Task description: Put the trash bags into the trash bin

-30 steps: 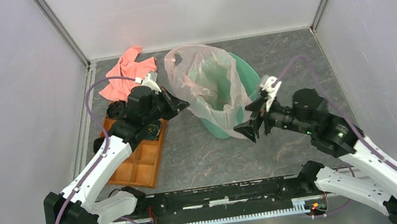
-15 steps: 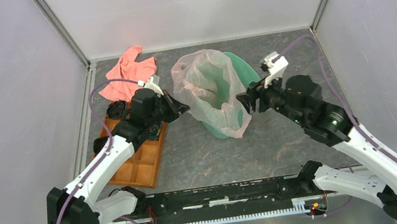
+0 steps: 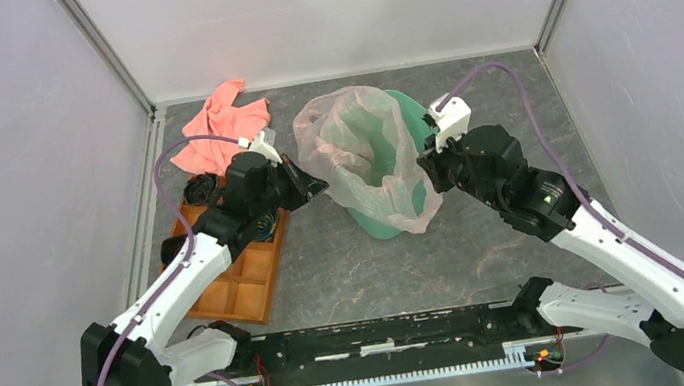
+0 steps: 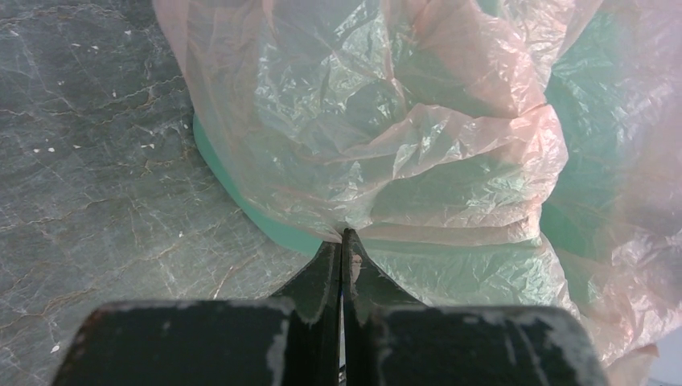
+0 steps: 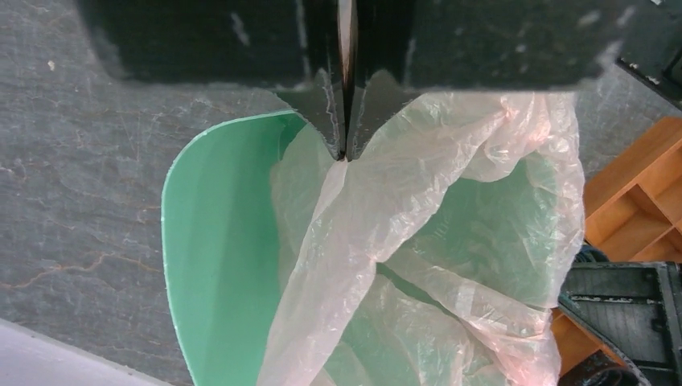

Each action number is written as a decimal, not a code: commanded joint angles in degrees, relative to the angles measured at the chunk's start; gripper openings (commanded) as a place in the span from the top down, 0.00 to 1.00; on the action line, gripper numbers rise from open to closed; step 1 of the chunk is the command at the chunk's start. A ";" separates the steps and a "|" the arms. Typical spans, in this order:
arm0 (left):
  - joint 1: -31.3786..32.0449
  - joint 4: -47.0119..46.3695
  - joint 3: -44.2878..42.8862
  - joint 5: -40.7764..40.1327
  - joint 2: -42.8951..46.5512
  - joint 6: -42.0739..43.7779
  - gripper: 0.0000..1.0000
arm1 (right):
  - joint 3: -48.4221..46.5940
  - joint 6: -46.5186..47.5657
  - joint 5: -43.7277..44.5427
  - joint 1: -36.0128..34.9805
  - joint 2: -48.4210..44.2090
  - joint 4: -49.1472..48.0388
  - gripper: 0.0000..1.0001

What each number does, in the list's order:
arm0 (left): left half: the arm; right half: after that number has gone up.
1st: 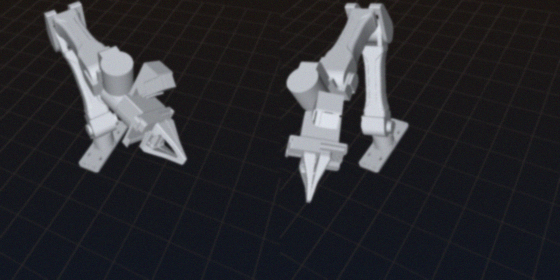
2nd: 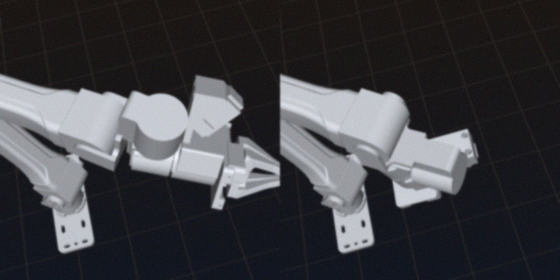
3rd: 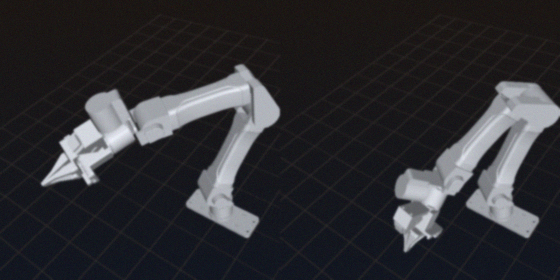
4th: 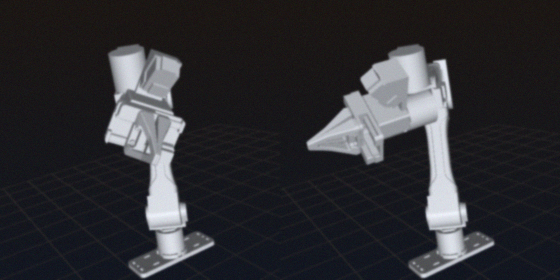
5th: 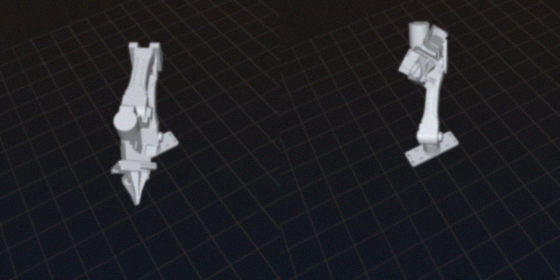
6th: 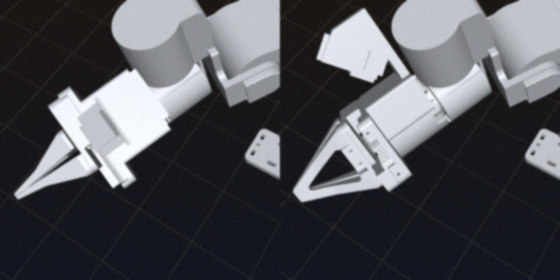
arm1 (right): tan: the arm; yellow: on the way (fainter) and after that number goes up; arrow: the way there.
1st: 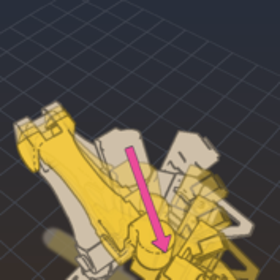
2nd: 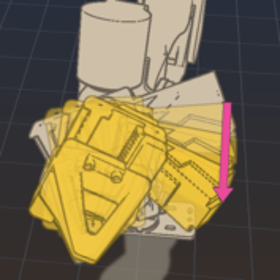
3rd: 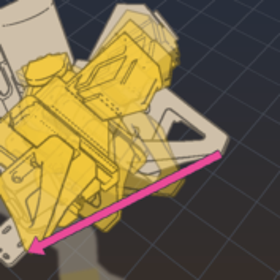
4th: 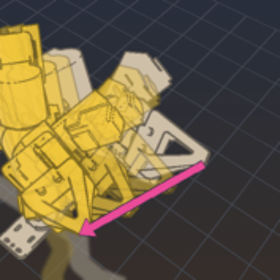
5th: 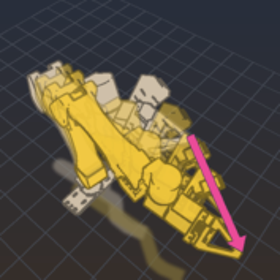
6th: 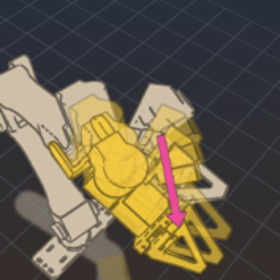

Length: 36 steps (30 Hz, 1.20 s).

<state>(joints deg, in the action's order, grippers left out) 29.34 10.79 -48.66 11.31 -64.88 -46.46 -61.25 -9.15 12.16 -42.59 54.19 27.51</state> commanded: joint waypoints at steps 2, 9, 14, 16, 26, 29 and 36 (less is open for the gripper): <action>-0.25 -2.96 -0.85 2.18 -0.08 -0.30 0.98 | 0.63 2.16 9.24 0.43 -0.62 -2.55 1.00; -0.12 -4.99 -1.20 3.48 -2.32 -1.28 0.98 | 3.09 4.72 26.14 3.80 -2.37 -3.93 1.00; -0.15 -5.73 -1.91 3.65 -3.64 -1.39 0.98 | 8.42 5.85 20.34 14.23 -3.41 -9.42 1.00; -0.08 -6.06 -2.24 3.70 -4.30 -1.37 0.98 | 9.83 5.57 14.61 19.36 -1.86 -10.43 1.00; -0.18 -8.01 0.22 3.87 -8.13 -0.67 0.98 | 22.39 4.21 -8.02 21.04 2.67 -21.02 1.00; -0.23 -6.69 0.01 4.18 -8.47 1.08 0.98 | 23.05 4.12 -9.69 21.00 4.39 -20.67 0.99; -5.31 2.71 -2.06 -3.30 2.60 5.82 0.42 | 19.80 5.11 -4.52 21.05 1.16 -17.78 0.94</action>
<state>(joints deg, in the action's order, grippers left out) 28.51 9.74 -48.99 12.05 -69.67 -44.47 -38.46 -4.60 5.91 -21.69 58.06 9.76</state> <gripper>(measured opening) 0.456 0.037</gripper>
